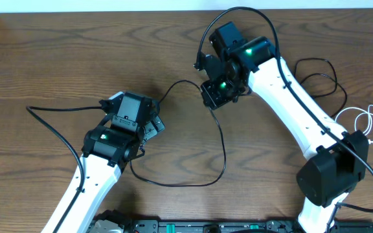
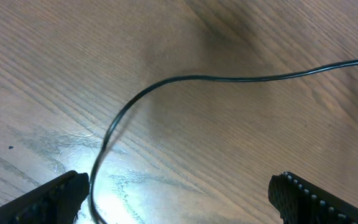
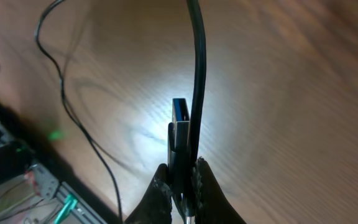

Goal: Untangle cables

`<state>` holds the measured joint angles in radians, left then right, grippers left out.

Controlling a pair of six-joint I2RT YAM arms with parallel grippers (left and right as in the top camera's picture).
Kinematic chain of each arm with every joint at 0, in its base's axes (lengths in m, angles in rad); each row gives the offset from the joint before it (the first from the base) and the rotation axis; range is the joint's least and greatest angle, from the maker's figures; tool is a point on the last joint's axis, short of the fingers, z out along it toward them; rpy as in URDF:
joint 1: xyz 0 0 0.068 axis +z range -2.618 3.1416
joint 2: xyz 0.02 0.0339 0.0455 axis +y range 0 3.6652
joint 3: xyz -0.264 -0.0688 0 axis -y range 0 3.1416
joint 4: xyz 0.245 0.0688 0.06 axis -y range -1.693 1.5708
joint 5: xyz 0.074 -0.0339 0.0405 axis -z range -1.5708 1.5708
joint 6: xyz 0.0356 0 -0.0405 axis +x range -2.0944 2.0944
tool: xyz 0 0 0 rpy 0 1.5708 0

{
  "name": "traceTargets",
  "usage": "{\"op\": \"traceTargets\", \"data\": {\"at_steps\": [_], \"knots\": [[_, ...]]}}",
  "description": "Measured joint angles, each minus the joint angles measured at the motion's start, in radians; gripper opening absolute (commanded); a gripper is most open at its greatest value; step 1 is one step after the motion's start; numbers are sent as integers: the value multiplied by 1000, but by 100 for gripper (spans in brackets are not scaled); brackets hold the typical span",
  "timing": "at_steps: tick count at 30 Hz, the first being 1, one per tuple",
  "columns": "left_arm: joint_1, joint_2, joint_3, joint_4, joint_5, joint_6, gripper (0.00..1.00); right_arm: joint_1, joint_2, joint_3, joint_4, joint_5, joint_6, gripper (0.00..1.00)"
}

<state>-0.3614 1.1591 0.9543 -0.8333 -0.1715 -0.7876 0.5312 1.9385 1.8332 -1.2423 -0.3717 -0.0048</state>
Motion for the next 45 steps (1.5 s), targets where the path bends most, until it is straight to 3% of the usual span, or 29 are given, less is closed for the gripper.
{"op": "traceTargets", "data": {"at_steps": [34,45], "knots": [[0,0,0,0,0,0,98,75,0,0,-59,-36,0,1],[0,0,0,0,0,0,98,-20,-50,-4,-100,28,21,1]]}}
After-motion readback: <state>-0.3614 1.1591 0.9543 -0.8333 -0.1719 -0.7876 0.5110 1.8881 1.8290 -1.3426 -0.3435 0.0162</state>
